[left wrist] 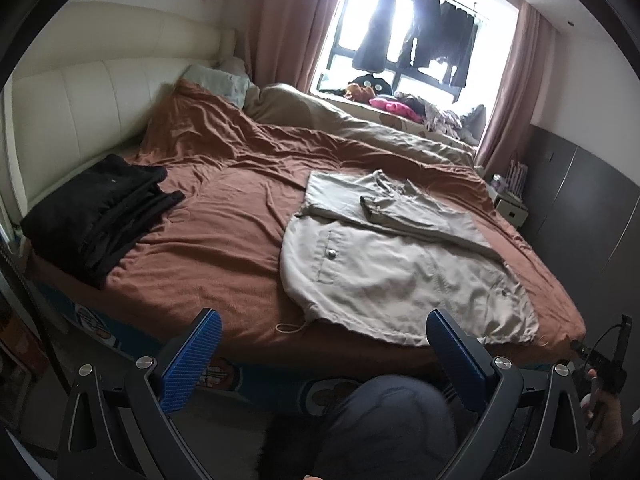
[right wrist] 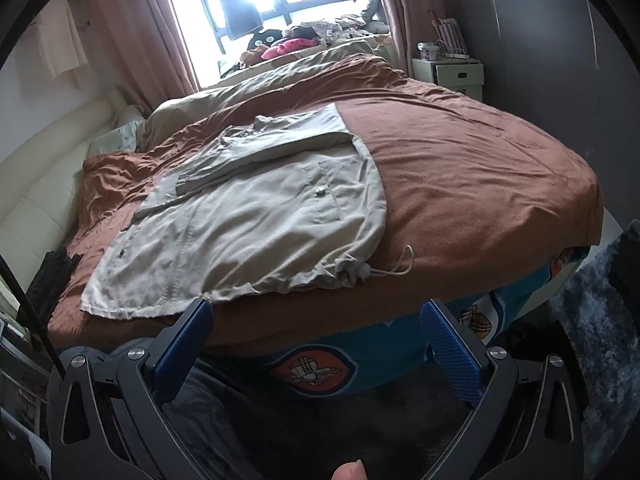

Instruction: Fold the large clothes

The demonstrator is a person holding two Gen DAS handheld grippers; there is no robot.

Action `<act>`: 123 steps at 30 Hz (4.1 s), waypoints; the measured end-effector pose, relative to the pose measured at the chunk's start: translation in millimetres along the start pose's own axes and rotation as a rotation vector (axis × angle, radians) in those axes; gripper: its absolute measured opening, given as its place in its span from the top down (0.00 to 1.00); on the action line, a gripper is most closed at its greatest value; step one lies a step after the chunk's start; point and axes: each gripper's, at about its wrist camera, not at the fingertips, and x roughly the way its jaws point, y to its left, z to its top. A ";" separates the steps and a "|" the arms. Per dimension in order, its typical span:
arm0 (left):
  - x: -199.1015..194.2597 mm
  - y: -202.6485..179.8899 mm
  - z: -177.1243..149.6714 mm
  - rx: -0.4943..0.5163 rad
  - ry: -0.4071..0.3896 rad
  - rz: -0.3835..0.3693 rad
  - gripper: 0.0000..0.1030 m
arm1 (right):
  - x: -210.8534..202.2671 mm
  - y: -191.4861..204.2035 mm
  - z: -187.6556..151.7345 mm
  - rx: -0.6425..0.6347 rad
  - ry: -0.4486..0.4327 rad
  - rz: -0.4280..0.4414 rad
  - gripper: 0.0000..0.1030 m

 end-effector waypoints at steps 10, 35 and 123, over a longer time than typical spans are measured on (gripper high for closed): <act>60.9 -0.8 -9.1 -0.015 0.068 -0.018 0.00 | 30.5 -30.7 5.8 0.028 0.022 0.001 0.00; 261.4 63.1 -2.1 -0.207 0.305 -0.031 0.26 | 147.1 -71.1 49.0 0.181 0.129 0.168 0.41; -24.2 69.8 -28.7 -0.316 -0.075 -0.459 0.91 | -27.0 -122.6 -27.4 0.253 -0.136 0.678 0.86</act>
